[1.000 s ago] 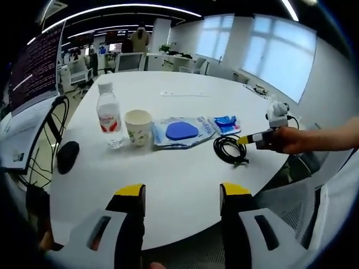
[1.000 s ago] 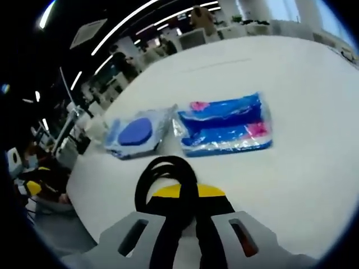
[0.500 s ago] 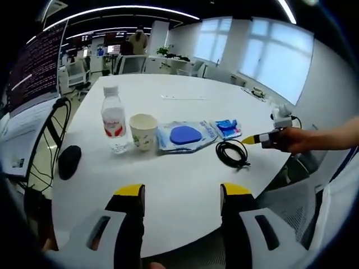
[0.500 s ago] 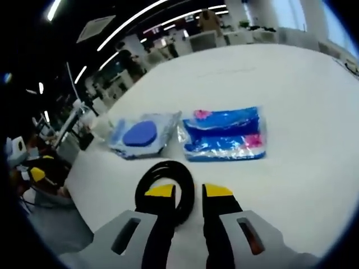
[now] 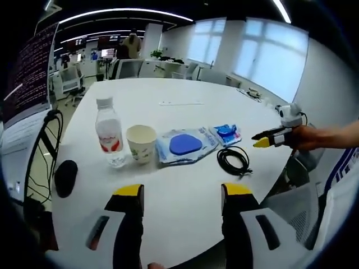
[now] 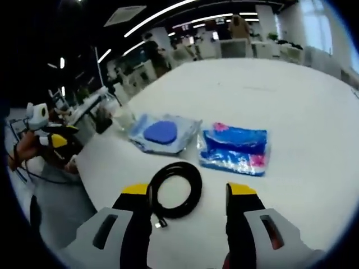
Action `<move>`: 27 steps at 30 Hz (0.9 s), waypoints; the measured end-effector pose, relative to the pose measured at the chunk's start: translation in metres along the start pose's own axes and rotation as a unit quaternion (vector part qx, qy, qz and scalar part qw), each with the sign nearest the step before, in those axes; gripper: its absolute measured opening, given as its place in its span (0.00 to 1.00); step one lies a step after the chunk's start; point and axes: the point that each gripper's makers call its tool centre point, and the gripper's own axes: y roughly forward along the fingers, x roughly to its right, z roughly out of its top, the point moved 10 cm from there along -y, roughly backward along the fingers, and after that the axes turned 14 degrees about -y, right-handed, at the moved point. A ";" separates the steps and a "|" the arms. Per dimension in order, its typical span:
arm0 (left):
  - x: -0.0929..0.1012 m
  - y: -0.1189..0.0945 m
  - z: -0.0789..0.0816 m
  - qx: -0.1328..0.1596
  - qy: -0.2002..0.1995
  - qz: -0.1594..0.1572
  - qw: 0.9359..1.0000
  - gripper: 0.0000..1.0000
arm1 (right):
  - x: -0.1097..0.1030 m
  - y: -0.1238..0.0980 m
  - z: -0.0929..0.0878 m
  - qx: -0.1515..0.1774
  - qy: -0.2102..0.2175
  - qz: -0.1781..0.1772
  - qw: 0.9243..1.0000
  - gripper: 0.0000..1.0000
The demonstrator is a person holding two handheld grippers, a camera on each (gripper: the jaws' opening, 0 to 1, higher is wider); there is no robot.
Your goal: Arrange the tabletop items into an orderly group along one side of the table until the central work area is clear of visible clutter.
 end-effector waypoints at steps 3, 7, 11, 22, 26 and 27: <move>-0.002 -0.001 0.005 0.004 0.003 -0.004 1.000 0.58 | 0.000 -0.014 0.009 0.016 0.002 0.005 1.000 0.56; -0.005 -0.004 0.008 -0.006 0.039 0.009 0.999 0.61 | -0.007 -0.038 0.030 0.060 -0.008 0.004 0.998 0.68; -0.003 -0.011 0.011 0.002 0.032 -0.004 0.999 0.64 | -0.018 -0.050 0.037 0.054 -0.050 0.010 0.997 0.75; -0.012 -0.029 0.012 0.018 0.012 -0.004 1.000 0.65 | -0.043 -0.055 0.022 0.039 -0.056 0.028 0.997 0.80; -0.014 -0.031 0.011 0.018 0.011 0.000 1.000 0.66 | -0.045 -0.053 0.020 0.046 -0.043 0.028 0.998 0.81; -0.014 -0.031 0.011 0.017 0.010 0.000 1.000 0.66 | -0.045 -0.052 0.019 0.047 -0.040 0.028 0.998 0.81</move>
